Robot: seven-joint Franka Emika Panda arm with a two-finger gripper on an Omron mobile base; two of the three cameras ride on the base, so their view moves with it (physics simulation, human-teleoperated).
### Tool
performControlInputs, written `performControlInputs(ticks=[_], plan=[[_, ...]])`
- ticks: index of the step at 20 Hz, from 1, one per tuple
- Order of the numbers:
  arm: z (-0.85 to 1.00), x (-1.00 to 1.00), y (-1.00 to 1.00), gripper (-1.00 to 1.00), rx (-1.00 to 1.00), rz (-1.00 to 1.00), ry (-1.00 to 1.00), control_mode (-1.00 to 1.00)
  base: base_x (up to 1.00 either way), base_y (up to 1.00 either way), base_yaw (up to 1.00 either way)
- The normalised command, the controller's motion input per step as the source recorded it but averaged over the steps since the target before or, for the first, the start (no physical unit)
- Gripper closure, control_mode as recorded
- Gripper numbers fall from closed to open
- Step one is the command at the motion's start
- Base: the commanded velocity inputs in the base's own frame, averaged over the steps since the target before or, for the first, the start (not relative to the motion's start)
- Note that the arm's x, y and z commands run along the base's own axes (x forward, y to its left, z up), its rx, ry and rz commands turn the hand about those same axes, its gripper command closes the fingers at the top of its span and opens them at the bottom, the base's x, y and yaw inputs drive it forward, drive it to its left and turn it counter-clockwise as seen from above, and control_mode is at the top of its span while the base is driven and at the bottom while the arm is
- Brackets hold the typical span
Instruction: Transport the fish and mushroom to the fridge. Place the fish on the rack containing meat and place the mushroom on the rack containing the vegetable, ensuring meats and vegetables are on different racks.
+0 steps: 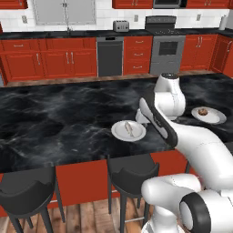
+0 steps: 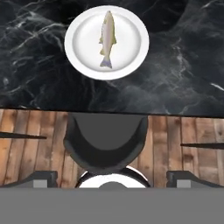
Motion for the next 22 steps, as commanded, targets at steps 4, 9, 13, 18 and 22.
performControlInputs(ticks=[4,9,13,18,22], plan=[[-0.38,0.71,0.00,-1.00,0.00,0.02,0.02,-1.00,0.00,0.00,0.00],[-0.34,0.73,0.12,-1.00,0.00,0.00,0.05,-1.00,0.00,0.00,0.00],[-0.43,0.71,0.17,-1.00,0.00,0.00,0.07,-1.00,0.00,0.00,0.00],[-0.52,0.65,0.08,-1.00,0.00,0.00,0.09,-1.00,0.00,0.00,0.00],[-0.39,0.66,0.11,-1.00,0.00,0.00,0.06,-1.00,0.00,0.00,0.00]])
